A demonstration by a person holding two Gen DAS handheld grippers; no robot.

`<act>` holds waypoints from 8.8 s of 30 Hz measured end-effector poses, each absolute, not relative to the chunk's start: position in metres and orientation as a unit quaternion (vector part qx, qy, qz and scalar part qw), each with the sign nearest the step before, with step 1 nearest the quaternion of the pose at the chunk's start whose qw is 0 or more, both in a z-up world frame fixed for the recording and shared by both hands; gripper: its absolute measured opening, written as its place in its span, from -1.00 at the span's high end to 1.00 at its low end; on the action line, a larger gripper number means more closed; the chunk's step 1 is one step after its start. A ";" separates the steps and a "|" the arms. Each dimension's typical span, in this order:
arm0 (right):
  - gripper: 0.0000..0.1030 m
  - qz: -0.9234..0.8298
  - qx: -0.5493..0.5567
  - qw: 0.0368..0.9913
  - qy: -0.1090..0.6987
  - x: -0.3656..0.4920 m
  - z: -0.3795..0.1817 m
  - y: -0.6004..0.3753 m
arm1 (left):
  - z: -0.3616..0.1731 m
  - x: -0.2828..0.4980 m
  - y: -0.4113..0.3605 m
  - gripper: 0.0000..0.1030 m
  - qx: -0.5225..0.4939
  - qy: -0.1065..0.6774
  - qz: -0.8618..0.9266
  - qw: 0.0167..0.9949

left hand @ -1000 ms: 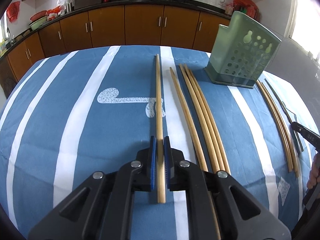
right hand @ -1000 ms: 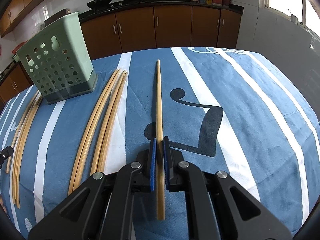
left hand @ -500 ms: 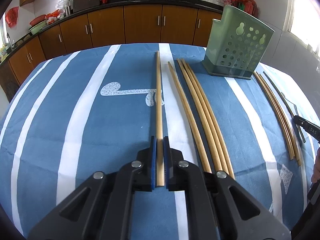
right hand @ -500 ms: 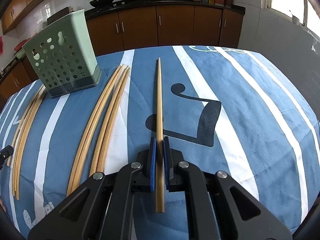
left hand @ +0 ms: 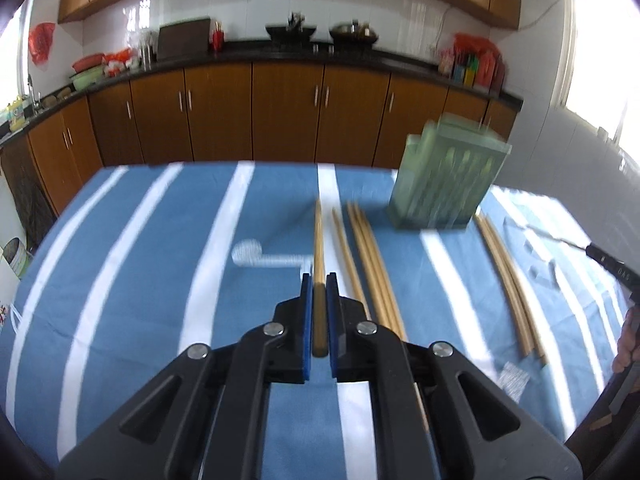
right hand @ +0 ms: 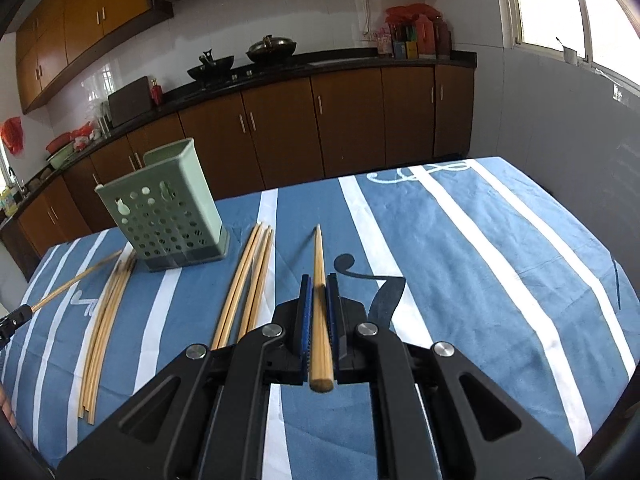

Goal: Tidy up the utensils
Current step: 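Lift both held chopsticks upright over the green utensil holder, then open both grippers to drop the chopsticks into the green holder, then close the left gripper on a chopstick while the right gripper grasps another, then raise both chopsticks upright and carry them above the green holder, then open both grippers to release the chopsticks into the holder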

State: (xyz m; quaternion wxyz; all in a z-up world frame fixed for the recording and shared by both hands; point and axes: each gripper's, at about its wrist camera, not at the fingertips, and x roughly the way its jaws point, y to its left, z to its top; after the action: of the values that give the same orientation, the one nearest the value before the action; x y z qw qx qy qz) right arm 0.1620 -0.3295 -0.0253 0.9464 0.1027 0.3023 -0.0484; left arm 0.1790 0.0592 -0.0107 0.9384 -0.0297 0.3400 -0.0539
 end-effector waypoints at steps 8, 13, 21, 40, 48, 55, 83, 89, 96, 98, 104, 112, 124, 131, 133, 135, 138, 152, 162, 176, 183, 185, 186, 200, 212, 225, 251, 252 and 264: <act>0.85 -0.046 0.102 0.961 0.254 0.159 0.013 -0.333 | 0.046 0.176 0.066 0.85 -0.063 0.265 -0.049 0.961; 0.85 -0.042 0.095 0.966 0.236 0.163 0.030 -0.329 | 0.073 0.182 0.067 0.85 -0.059 0.237 -0.040 0.969; 0.85 -0.030 0.090 0.976 0.197 0.174 0.078 -0.326 | 0.127 0.191 0.069 0.85 -0.052 0.200 -0.037 0.978; 0.85 0.069 0.129 0.981 0.125 0.221 0.159 -0.289 | 0.213 0.233 -0.004 0.85 -0.100 0.116 -0.119 0.981; 0.85 0.066 0.107 0.976 0.178 0.246 0.120 -0.274 | 0.155 0.269 -0.028 0.85 -0.087 0.172 -0.120 0.974; 0.84 0.064 0.107 0.971 0.205 0.256 0.099 -0.272 | 0.119 0.291 -0.031 0.85 -0.080 0.208 -0.109 0.969; 0.34 -0.001 0.146 0.926 0.348 0.194 -0.020 -0.329 | 0.032 0.209 0.064 0.31 -0.096 0.296 -0.013 0.950; 0.51 0.030 0.131 0.896 0.424 0.207 -0.079 -0.295 | -0.032 0.206 0.070 0.31 -0.096 0.372 -0.006 0.923; 0.52 0.033 0.102 0.892 0.439 0.205 -0.096 -0.272 | -0.048 0.202 0.061 0.31 -0.085 0.393 -0.022 0.916; 0.52 0.031 0.094 0.894 0.438 0.204 -0.095 -0.271 | -0.048 0.204 0.057 0.31 -0.083 0.395 -0.026 0.915; 0.61 -0.003 0.060 0.896 0.440 0.204 -0.097 -0.279 | -0.054 0.204 0.048 0.31 -0.081 0.404 -0.036 0.910; 0.85 -0.050 0.084 0.895 0.435 0.207 -0.099 -0.303 | -0.067 0.204 0.035 0.37 -0.078 0.423 -0.064 0.900; 0.85 -0.051 0.088 0.896 0.433 0.208 -0.101 -0.315 | -0.092 0.204 0.008 0.64 -0.035 0.454 -0.082 0.887; 0.85 -0.038 0.086 0.897 0.431 0.207 -0.100 -0.309 | -0.092 0.212 0.012 0.84 -0.020 0.446 -0.050 0.893; 0.85 -0.029 0.088 0.898 0.430 0.208 -0.100 -0.306 | -0.091 0.221 0.022 0.84 -0.030 0.445 -0.034 0.894; 0.85 -0.024 0.089 0.900 0.426 0.209 -0.100 -0.303 | -0.091 0.229 0.034 0.84 -0.046 0.444 -0.020 0.895; 0.85 -0.026 0.085 0.904 0.419 0.211 -0.100 -0.302 | -0.091 0.236 0.045 0.84 -0.060 0.442 -0.017 0.895; 0.84 -0.022 0.082 0.909 0.408 0.206 -0.102 -0.301 | -0.094 0.230 0.042 0.79 -0.047 0.428 -0.020 0.902; 0.84 -0.014 0.086 0.906 0.414 0.182 -0.102 -0.302 | -0.094 0.212 0.042 0.79 -0.034 0.431 -0.023 0.901; 0.85 -0.014 0.107 0.923 0.369 0.165 -0.063 -0.314 | -0.062 0.198 0.049 0.85 -0.043 0.409 -0.027 0.911; 0.85 -0.017 0.120 0.942 0.314 0.159 -0.024 -0.326 | -0.015 0.189 0.056 0.85 -0.049 0.351 -0.030 0.935; 0.85 -0.018 0.124 0.946 0.299 0.158 -0.014 -0.328 | -0.002 0.188 0.058 0.85 -0.053 0.334 -0.031 0.941; 0.85 -0.018 0.126 0.948 0.292 0.157 -0.010 -0.329 | 0.006 0.187 0.059 0.85 -0.056 0.324 -0.032 0.944; 0.85 -0.018 0.123 0.963 0.240 0.153 0.025 -0.330 | 0.062 0.185 0.066 0.85 -0.067 0.257 -0.031 0.964; 0.86 0.036 0.140 0.974 0.175 0.150 0.094 -0.326 | 0.130 0.167 0.050 0.85 -0.079 0.212 -0.099 0.969; 0.86 0.068 0.143 0.984 0.078 0.168 0.156 -0.292 | 0.199 0.185 -0.008 0.85 -0.076 0.124 -0.130 0.981; 0.84 0.062 0.138 0.975 0.164 0.260 0.094 -0.261 | 0.122 0.288 -0.032 0.85 -0.082 0.195 -0.109 0.971; 0.84 0.060 0.137 0.975 0.165 0.259 0.095 -0.261 | 0.122 0.288 -0.030 0.85 -0.082 0.196 -0.107 0.971; 0.28 0.042 0.131 0.981 0.135 0.221 0.122 -0.274 | 0.140 0.251 -0.011 0.70 -0.087 0.175 -0.091 0.977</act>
State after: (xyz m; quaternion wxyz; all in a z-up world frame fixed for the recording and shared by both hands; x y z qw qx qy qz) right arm 0.2206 -0.2738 0.1216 0.9813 0.1312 0.1347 0.0418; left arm 0.2507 -0.0107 0.1395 0.9766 -0.0870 0.1748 -0.0906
